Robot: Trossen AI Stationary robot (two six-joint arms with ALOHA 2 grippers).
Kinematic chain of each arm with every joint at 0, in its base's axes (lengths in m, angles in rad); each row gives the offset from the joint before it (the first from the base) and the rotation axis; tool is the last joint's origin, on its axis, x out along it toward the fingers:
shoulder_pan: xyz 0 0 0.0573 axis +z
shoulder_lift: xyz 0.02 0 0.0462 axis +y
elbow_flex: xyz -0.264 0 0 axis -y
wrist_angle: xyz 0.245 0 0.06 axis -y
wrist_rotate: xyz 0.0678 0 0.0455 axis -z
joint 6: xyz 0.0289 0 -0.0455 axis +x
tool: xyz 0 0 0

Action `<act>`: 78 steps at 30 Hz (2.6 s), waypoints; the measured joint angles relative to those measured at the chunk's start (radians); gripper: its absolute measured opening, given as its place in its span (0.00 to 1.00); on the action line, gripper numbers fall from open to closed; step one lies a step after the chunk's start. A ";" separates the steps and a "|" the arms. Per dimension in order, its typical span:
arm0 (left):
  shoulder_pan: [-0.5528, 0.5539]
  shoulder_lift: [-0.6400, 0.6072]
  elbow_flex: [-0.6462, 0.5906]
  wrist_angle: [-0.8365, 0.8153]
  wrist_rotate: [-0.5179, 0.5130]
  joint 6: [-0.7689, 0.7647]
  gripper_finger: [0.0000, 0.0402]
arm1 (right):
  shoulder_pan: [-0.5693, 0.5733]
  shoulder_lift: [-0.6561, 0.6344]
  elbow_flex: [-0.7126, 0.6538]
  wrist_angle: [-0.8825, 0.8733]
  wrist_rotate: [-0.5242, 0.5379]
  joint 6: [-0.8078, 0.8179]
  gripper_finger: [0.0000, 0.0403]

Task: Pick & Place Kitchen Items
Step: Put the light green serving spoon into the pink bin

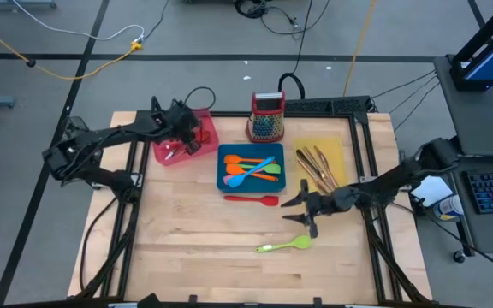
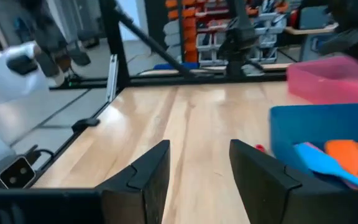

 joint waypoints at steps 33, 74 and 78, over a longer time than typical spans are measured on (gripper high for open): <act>-0.274 -0.185 0.002 0.003 0.109 -0.107 0.29 | 0.231 0.343 0.376 -0.717 -0.026 0.298 0.40; -0.707 -0.185 0.002 0.419 0.292 -0.235 0.29 | 0.140 0.345 0.312 -0.440 0.159 0.074 0.08; -0.759 -0.158 0.002 0.456 0.292 -0.217 0.29 | 0.098 0.345 0.324 -0.441 0.158 0.026 0.09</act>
